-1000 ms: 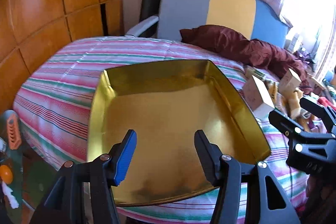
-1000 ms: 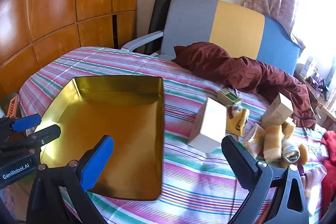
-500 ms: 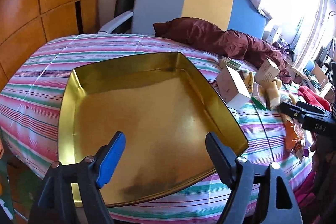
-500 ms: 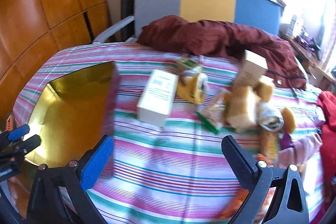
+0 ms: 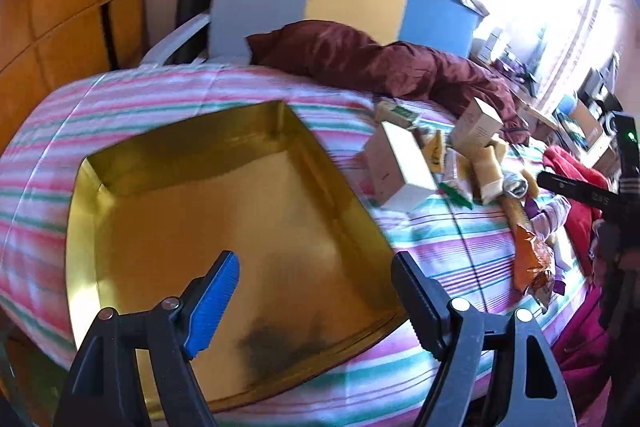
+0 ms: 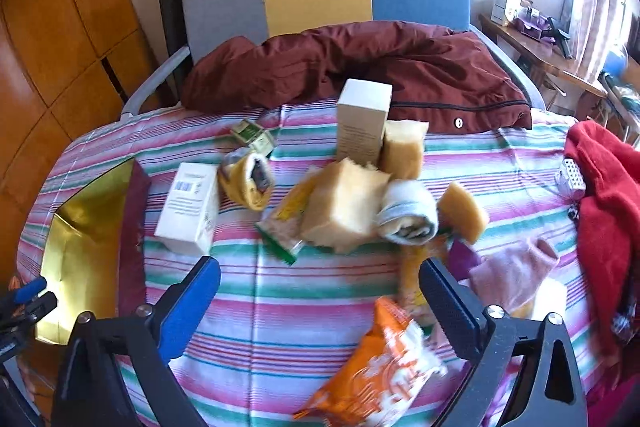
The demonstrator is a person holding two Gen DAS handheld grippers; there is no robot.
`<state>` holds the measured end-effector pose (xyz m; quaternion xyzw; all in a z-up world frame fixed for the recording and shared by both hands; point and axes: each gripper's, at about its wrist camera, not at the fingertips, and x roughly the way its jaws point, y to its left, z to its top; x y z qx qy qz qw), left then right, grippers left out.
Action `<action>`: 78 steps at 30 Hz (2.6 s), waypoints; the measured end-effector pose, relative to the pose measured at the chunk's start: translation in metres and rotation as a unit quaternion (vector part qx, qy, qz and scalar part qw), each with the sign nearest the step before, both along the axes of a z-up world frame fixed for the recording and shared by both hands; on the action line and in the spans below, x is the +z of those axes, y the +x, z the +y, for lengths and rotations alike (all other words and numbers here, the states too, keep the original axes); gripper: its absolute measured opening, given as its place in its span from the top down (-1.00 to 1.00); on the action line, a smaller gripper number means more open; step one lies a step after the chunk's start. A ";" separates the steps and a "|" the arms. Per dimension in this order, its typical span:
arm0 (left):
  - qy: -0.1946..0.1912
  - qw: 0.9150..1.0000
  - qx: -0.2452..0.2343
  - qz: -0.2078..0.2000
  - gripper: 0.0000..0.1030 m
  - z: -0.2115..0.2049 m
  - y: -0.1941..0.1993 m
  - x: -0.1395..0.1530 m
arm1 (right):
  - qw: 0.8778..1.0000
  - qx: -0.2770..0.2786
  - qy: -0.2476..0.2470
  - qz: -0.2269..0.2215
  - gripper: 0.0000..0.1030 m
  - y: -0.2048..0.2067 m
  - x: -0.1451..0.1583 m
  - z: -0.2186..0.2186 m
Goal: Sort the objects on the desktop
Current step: 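Grasp the barcoded white box with the left tool while the right tool grasps the plain white box, then carry both white boxes into the gold tray and open both tools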
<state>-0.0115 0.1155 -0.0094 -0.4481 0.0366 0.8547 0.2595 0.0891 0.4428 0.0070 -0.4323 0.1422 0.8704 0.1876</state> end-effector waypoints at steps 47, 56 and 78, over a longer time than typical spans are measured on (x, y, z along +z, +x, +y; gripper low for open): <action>-0.082 0.991 -0.100 0.031 0.03 0.169 -0.070 -0.038 | 0.997 -0.023 0.074 0.012 -0.03 -0.126 -0.007 0.071; -0.023 0.997 -0.049 0.054 0.03 0.099 -0.057 0.019 | 0.992 0.038 0.086 0.085 -0.03 -0.093 0.046 -0.003; -0.055 0.972 0.228 0.026 -0.35 -0.139 -0.098 -0.020 | 0.955 0.286 0.021 0.075 -0.61 -0.186 0.038 -0.271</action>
